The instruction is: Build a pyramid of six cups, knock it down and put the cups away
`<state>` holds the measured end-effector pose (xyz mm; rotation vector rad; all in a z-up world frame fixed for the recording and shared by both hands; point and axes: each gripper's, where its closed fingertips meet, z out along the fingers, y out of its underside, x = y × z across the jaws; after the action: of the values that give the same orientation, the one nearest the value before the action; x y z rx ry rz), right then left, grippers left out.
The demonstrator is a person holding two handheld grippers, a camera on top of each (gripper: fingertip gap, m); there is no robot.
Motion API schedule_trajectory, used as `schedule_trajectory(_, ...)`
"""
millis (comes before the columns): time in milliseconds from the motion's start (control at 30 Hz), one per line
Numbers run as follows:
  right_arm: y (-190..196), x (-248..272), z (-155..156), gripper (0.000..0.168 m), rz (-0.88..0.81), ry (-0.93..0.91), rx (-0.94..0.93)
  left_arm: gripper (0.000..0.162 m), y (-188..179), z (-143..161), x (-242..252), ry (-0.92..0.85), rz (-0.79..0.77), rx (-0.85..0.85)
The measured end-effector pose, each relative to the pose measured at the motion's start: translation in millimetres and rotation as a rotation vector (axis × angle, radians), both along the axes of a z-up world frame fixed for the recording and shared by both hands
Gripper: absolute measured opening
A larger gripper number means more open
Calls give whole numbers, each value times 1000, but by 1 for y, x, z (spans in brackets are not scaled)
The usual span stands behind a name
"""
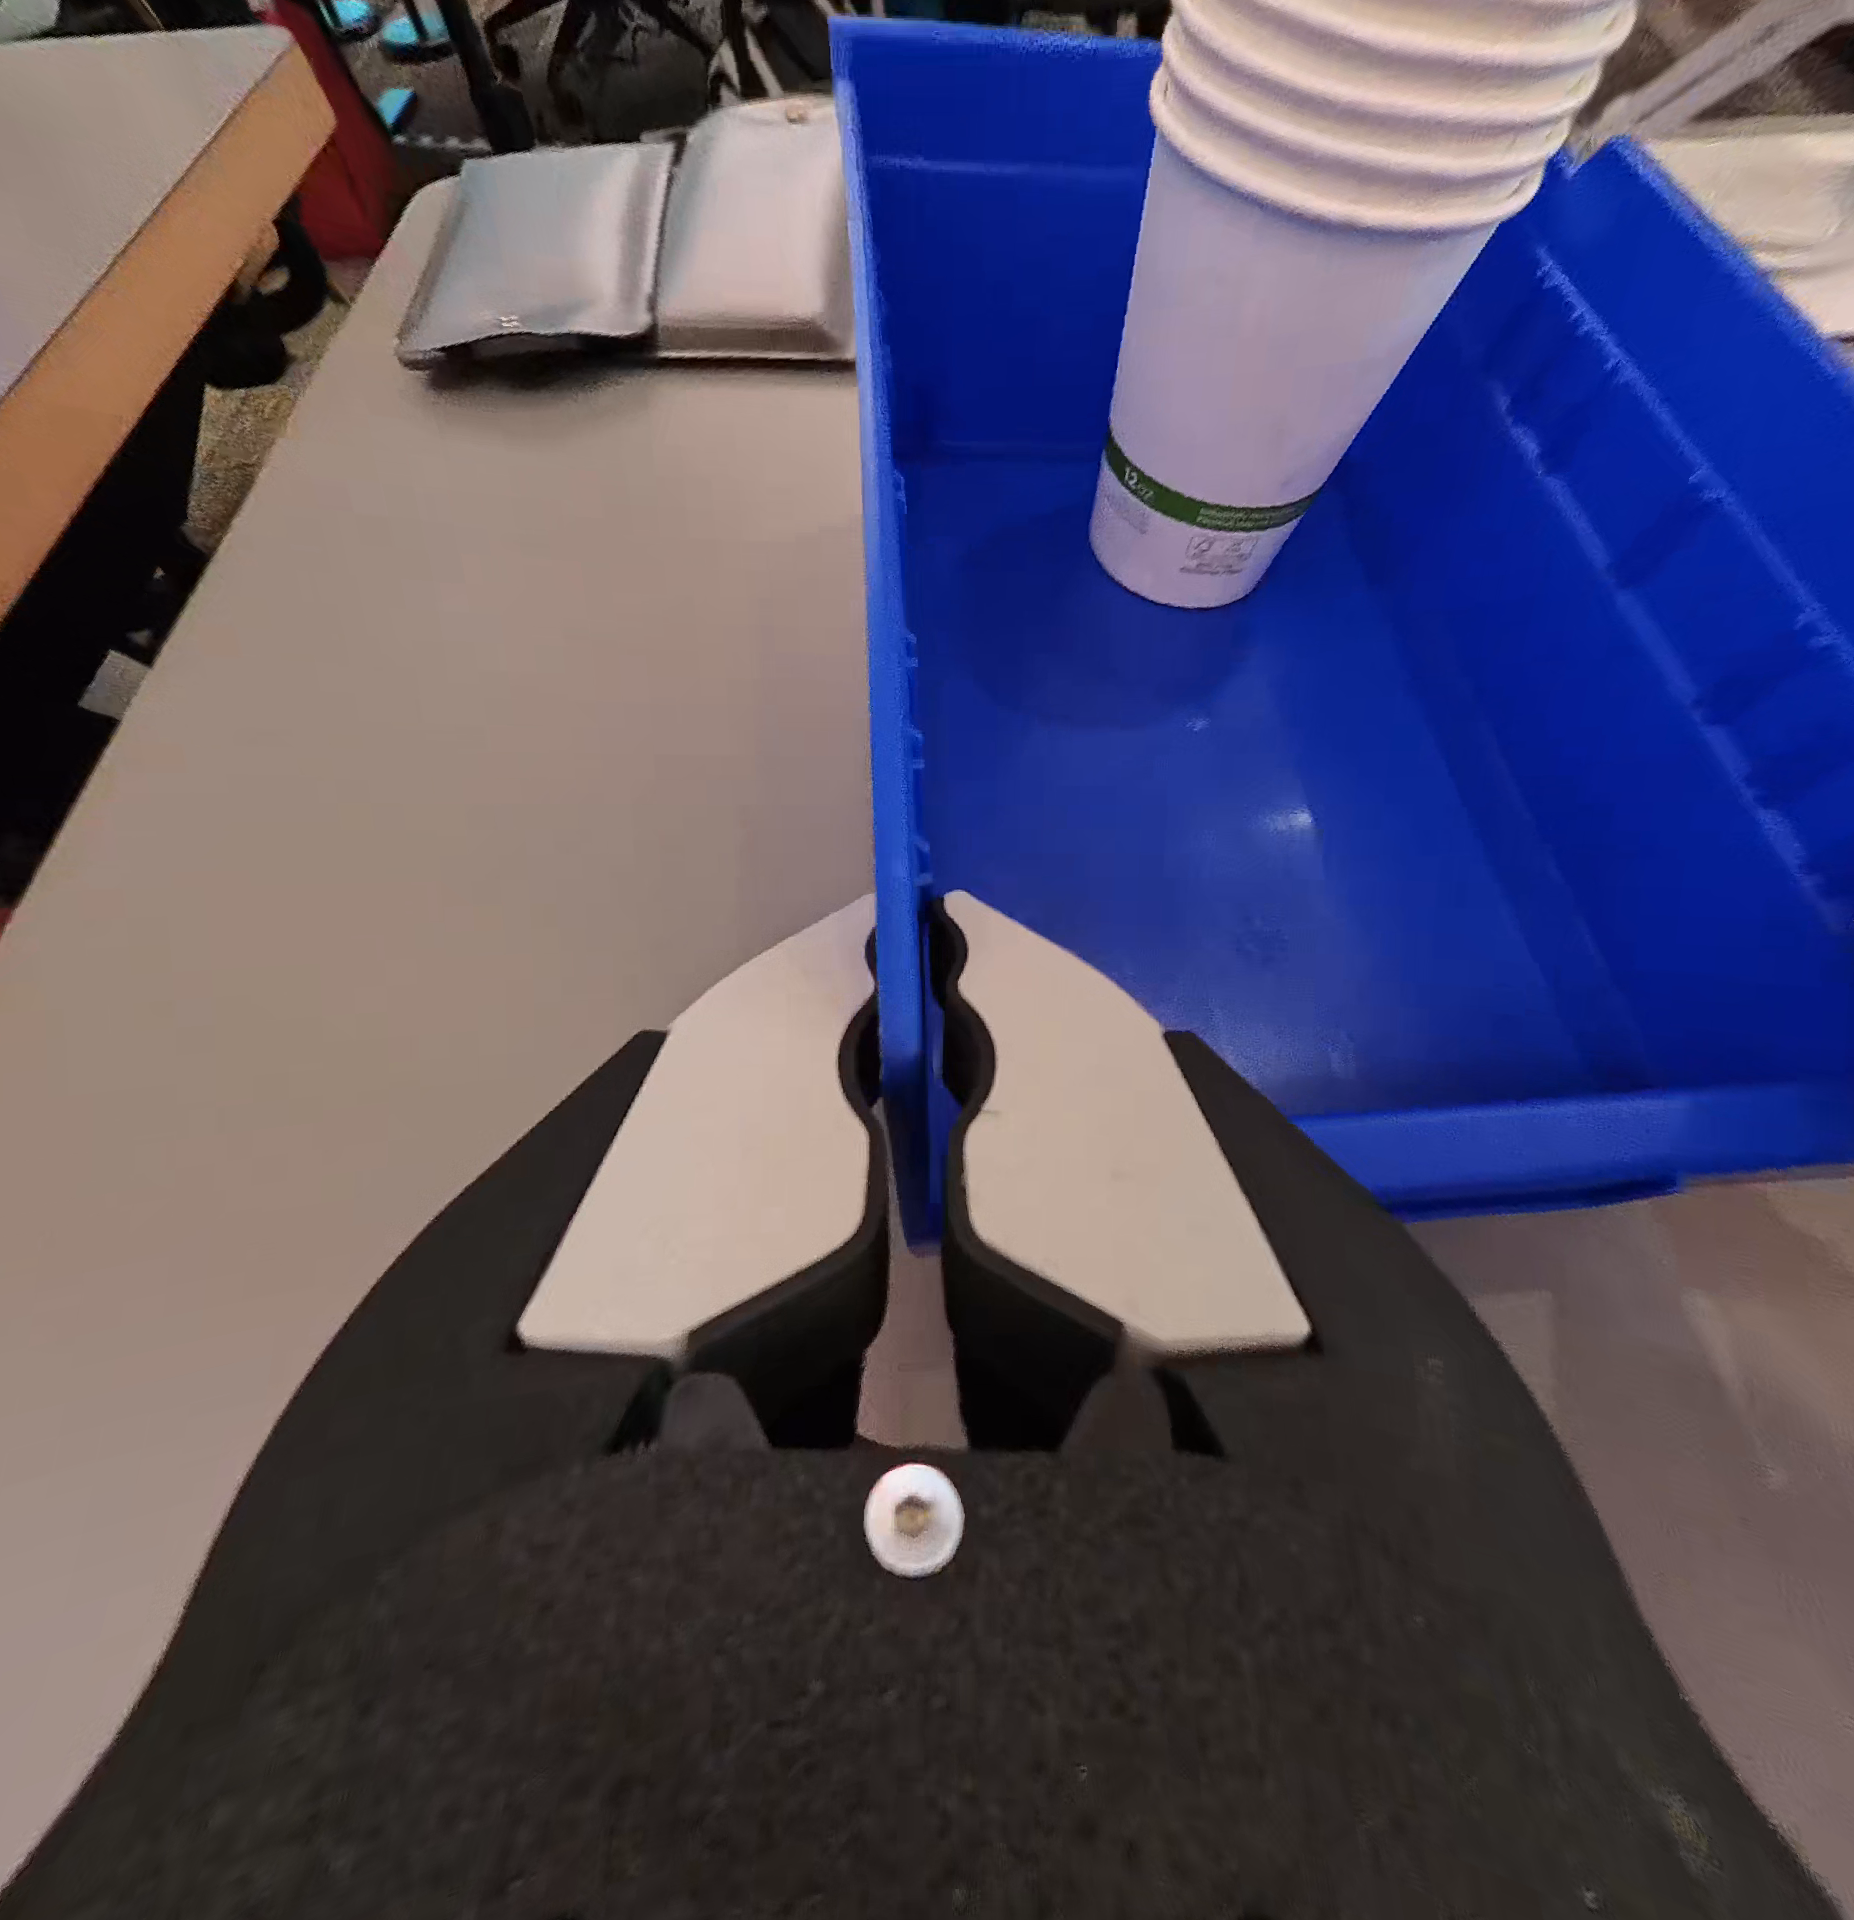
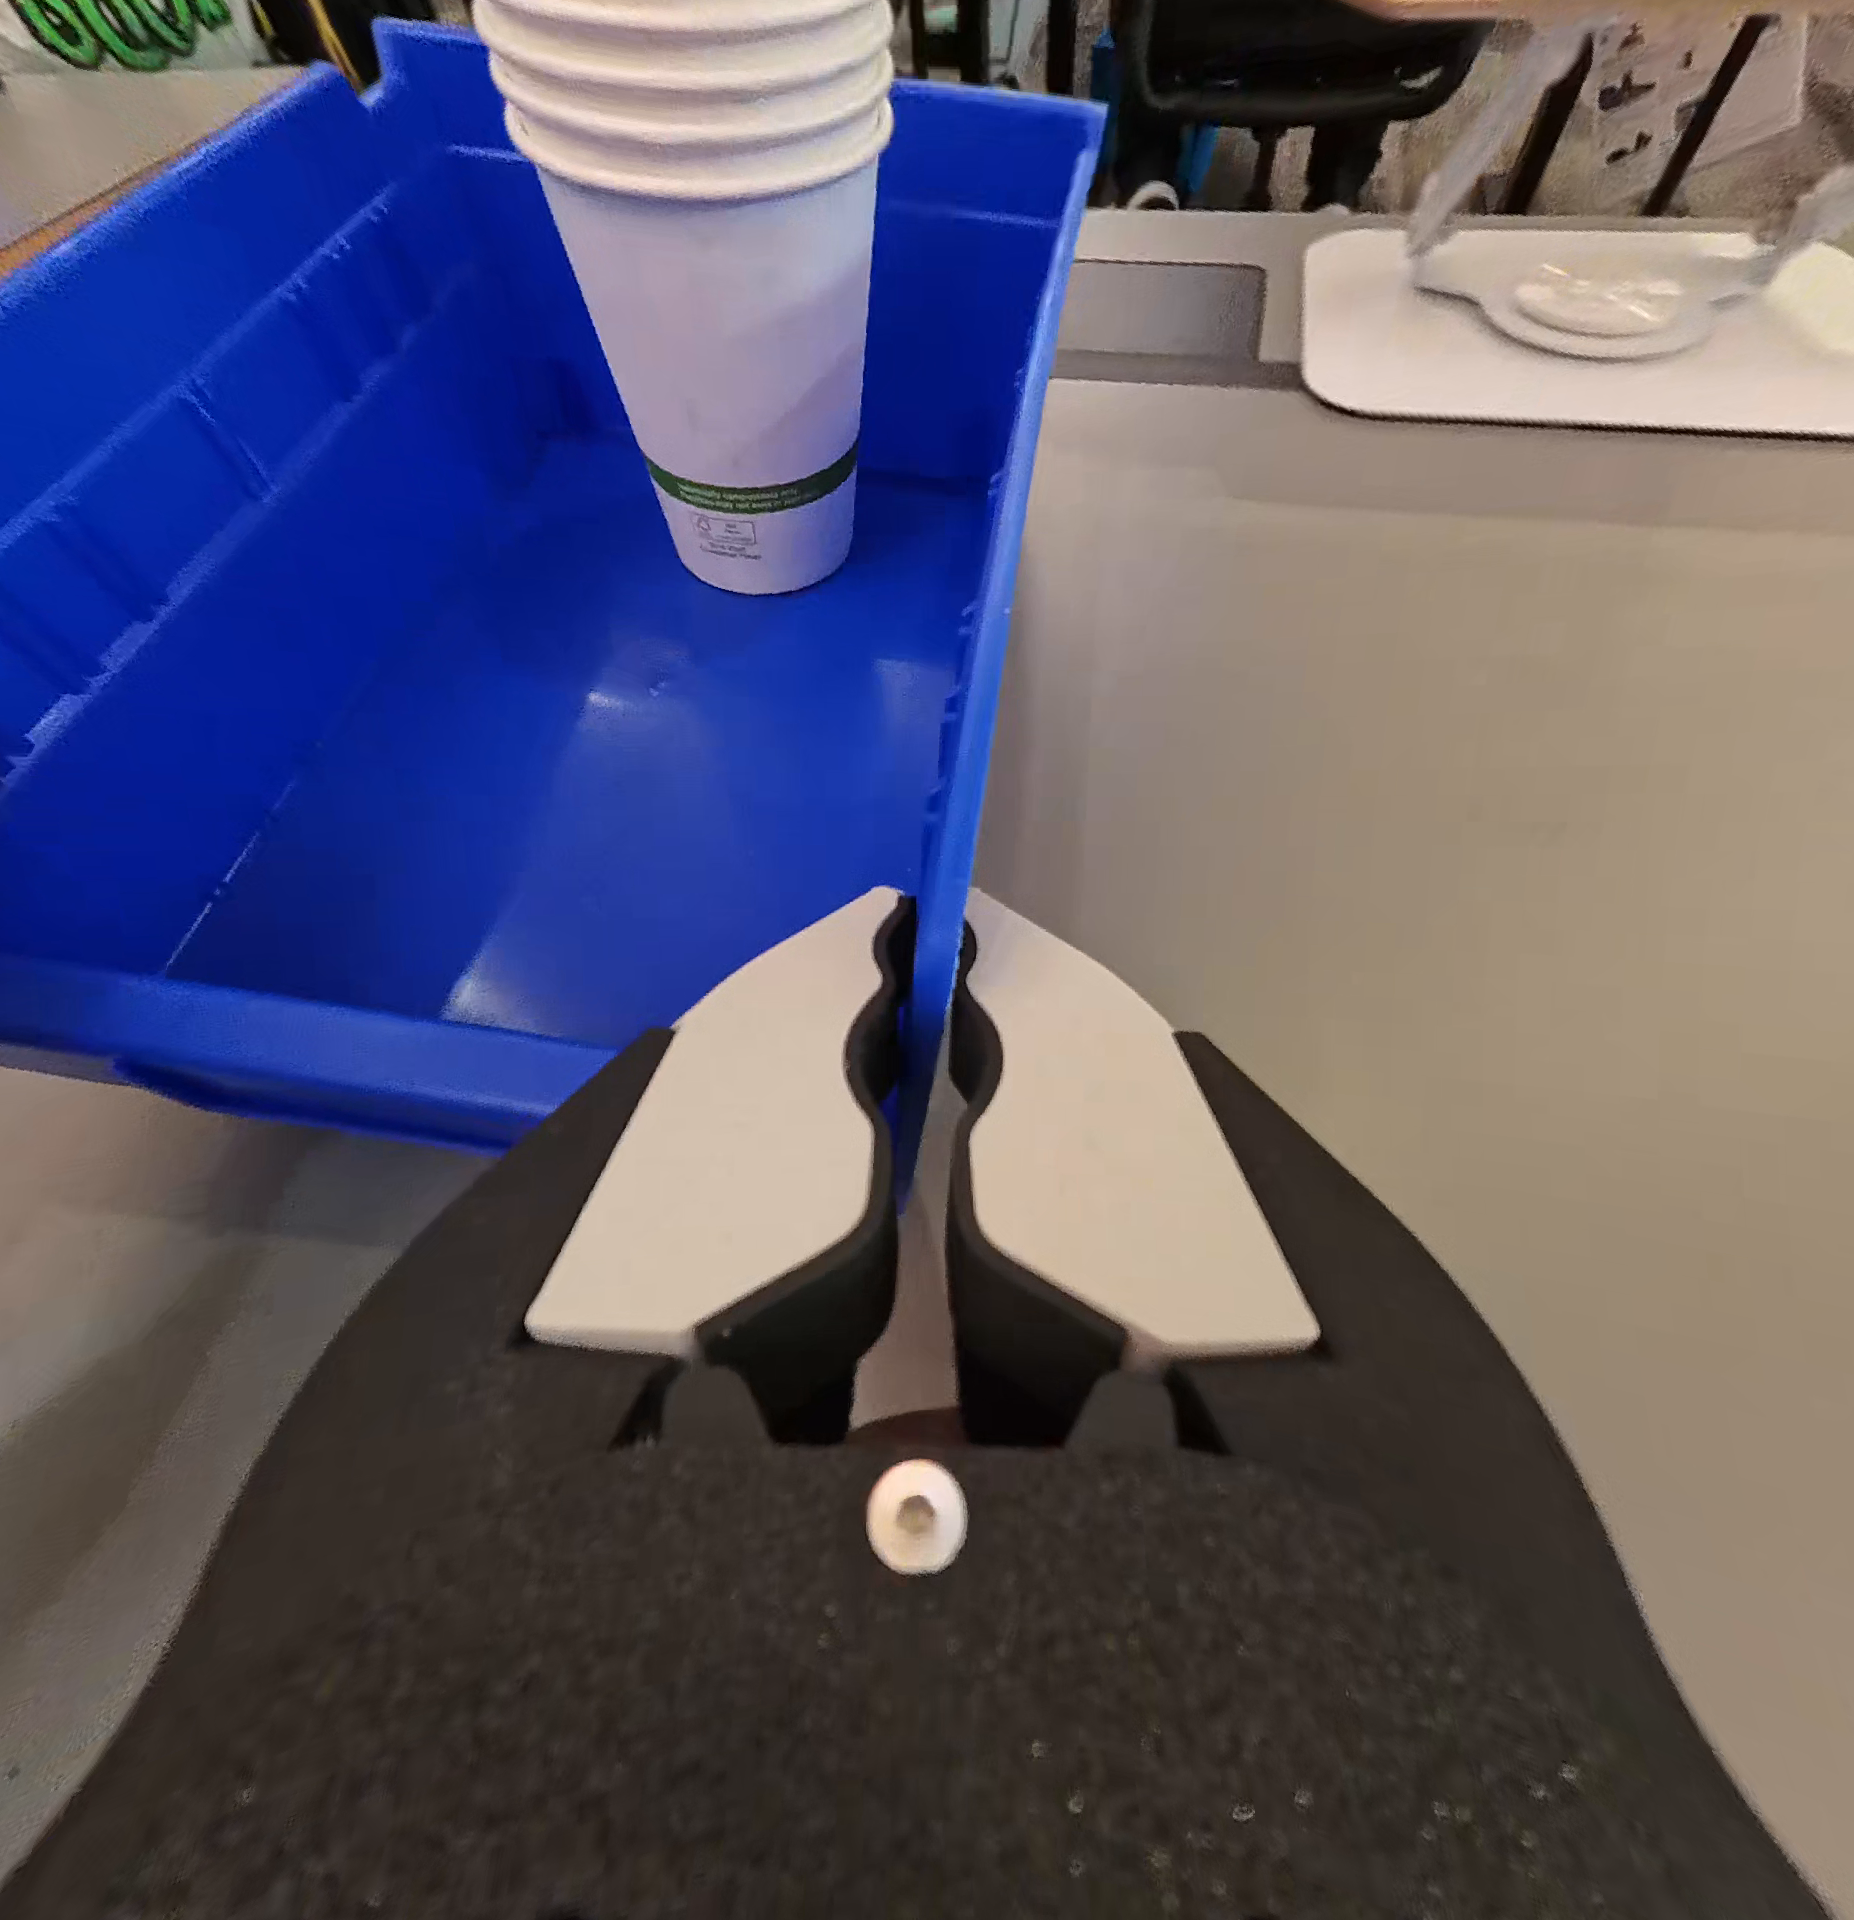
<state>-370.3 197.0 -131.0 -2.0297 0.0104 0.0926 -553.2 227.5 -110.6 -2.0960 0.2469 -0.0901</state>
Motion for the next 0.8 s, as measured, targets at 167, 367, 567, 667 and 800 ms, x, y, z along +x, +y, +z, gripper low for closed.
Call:
schedule_trajectory(167, 6, -24, 1, 7, 42, -85, 28, 4, 11, -18, -25, -65, -10, -38)
schedule_trajectory(367, 3, -29, -2, 12, 118, -20, 35, 4, 18, -17, -28, -127, -16, -28)
schedule_trajectory(567, -55, -1, 55, 40, 392, 121, 98, 50, -5, 19, -45, -41, 46, 62)
schedule_trajectory(667, -91, 67, 97, 48, 510, 151, 155, 55, -28, 52, -37, -55, 44, 92)
schedule_trajectory(800, -113, 218, 122, 56, 365, 60, 256, 64, -50, 57, 31, -274, -112, 45)
